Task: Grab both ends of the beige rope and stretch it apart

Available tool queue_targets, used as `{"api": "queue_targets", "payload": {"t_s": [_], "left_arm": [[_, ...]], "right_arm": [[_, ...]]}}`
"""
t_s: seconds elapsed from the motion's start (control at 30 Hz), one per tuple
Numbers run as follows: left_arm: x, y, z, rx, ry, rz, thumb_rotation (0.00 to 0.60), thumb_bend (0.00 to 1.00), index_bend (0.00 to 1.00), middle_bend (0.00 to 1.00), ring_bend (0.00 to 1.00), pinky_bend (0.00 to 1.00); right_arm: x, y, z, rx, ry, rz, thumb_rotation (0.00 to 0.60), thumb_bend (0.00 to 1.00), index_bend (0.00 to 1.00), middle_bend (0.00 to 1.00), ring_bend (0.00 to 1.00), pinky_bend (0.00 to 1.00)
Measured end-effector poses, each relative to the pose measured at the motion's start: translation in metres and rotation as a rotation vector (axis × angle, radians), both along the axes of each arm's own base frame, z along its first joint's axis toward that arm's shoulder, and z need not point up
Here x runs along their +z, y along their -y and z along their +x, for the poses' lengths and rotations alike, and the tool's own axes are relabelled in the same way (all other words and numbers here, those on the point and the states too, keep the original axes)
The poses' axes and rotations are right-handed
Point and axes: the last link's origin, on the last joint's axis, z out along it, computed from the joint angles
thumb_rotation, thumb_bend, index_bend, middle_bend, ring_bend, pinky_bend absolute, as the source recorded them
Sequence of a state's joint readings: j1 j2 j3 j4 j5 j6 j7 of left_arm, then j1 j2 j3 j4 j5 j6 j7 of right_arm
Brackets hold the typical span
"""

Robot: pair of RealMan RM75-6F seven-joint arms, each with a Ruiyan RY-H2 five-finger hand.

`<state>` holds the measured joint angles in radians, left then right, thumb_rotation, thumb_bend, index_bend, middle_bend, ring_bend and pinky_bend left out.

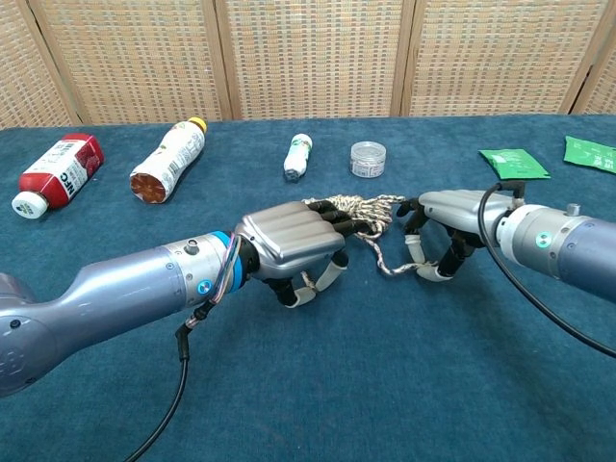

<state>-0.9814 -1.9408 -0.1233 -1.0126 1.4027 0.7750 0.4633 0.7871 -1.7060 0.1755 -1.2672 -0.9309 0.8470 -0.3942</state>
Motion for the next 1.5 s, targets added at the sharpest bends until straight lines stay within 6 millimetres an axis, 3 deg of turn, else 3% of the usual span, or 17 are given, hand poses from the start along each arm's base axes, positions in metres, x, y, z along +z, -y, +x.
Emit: {"api": "queue_targets", "payload": {"t_s": [0.37,0.6,0.8,0.97,1.23,1.5], "left_arm": [[0.002,-0.001,-0.003,0.008,0.008,0.005,0.600,0.43,0.65,0.00,0.00,0.00],[0.014,-0.003,-0.009,0.011,0.018,0.014,0.600,0.44,0.66,0.00,0.00,0.00],[0.043,-0.011,-0.026,0.019,0.030,0.053,0.600,0.44,0.67,0.00,0.00,0.00],[0.079,-0.020,-0.053,0.038,0.033,0.105,0.600,0.44,0.67,0.00,0.00,0.00],[0.140,-0.024,-0.102,0.096,0.067,0.182,0.600,0.43,0.69,0.00,0.00,0.00],[0.176,-0.018,-0.140,0.146,0.082,0.222,0.600,0.44,0.69,0.00,0.00,0.00]], "right_arm": [[0.000,0.000,-0.001,-0.002,-0.005,-0.004,0.600,0.51,0.65,0.08,0.00,0.00],[0.003,0.001,-0.002,-0.004,-0.006,-0.019,0.600,0.51,0.65,0.08,0.00,0.00],[0.011,0.003,-0.004,0.009,-0.019,-0.058,0.600,0.51,0.67,0.09,0.00,0.00],[0.024,0.006,-0.009,0.014,-0.043,-0.102,0.600,0.51,0.67,0.10,0.00,0.00],[0.051,0.014,-0.034,-0.022,-0.125,-0.183,0.600,0.51,0.68,0.11,0.00,0.00],[0.083,0.013,-0.065,-0.060,-0.207,-0.249,0.600,0.51,0.68,0.11,0.00,0.00]]}}
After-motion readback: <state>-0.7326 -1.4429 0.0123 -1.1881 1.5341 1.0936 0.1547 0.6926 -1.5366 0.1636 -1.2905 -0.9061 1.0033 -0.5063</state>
